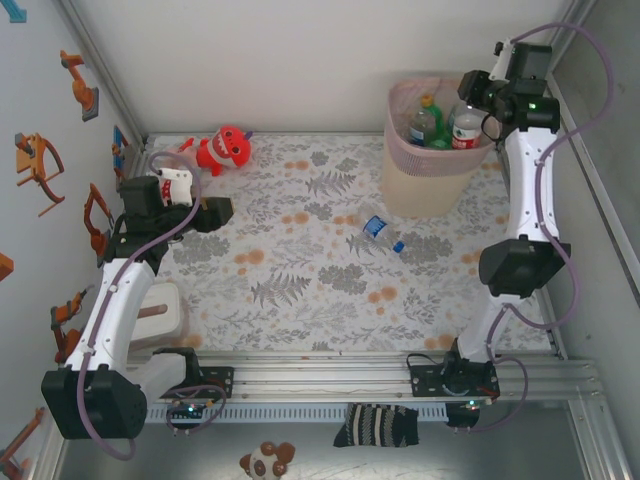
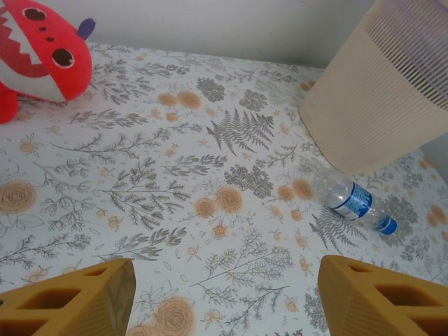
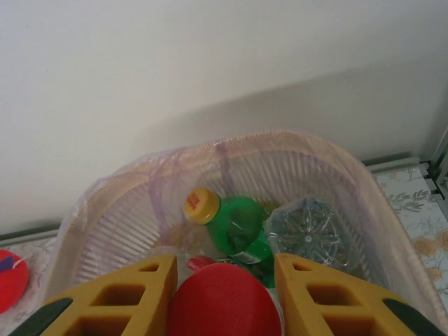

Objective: Put the plastic bottles in the bin

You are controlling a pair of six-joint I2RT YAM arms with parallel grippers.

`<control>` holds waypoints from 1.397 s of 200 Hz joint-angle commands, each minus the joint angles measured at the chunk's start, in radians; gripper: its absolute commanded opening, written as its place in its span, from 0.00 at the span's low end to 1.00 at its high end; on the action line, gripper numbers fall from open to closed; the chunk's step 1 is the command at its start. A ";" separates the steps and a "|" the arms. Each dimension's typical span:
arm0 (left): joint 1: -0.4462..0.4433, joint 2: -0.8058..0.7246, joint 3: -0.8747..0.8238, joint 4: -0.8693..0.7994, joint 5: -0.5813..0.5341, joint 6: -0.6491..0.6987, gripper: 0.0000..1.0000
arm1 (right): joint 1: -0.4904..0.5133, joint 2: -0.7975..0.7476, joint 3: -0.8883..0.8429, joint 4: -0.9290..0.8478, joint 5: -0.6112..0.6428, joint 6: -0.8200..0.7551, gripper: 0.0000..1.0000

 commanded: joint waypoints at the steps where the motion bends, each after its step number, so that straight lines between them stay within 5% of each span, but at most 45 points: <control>1: 0.001 -0.015 0.000 0.013 0.028 -0.006 0.69 | 0.000 0.050 -0.019 -0.078 0.012 -0.031 0.20; 80: 0.001 -0.017 0.000 0.009 0.023 -0.003 0.69 | 0.038 0.210 0.160 -0.169 -0.181 -0.096 0.47; 137: 0.003 -0.012 0.000 0.011 0.024 -0.005 0.69 | 0.039 0.033 0.053 -0.083 -0.159 -0.117 0.64; 168: 0.003 -0.018 0.000 0.010 0.024 -0.007 0.69 | 0.039 0.018 0.032 -0.099 -0.145 -0.140 0.60; 193: 0.001 -0.021 0.000 0.011 0.024 -0.006 0.69 | 0.050 0.033 -0.018 -0.106 -0.111 -0.186 0.46; 245: 0.001 -0.030 -0.001 0.012 0.024 -0.006 0.69 | 0.061 0.113 -0.064 -0.198 0.146 -0.283 0.34; 279: 0.001 -0.026 -0.002 0.015 0.024 -0.009 0.69 | 0.066 0.066 -0.068 -0.190 0.096 -0.256 0.32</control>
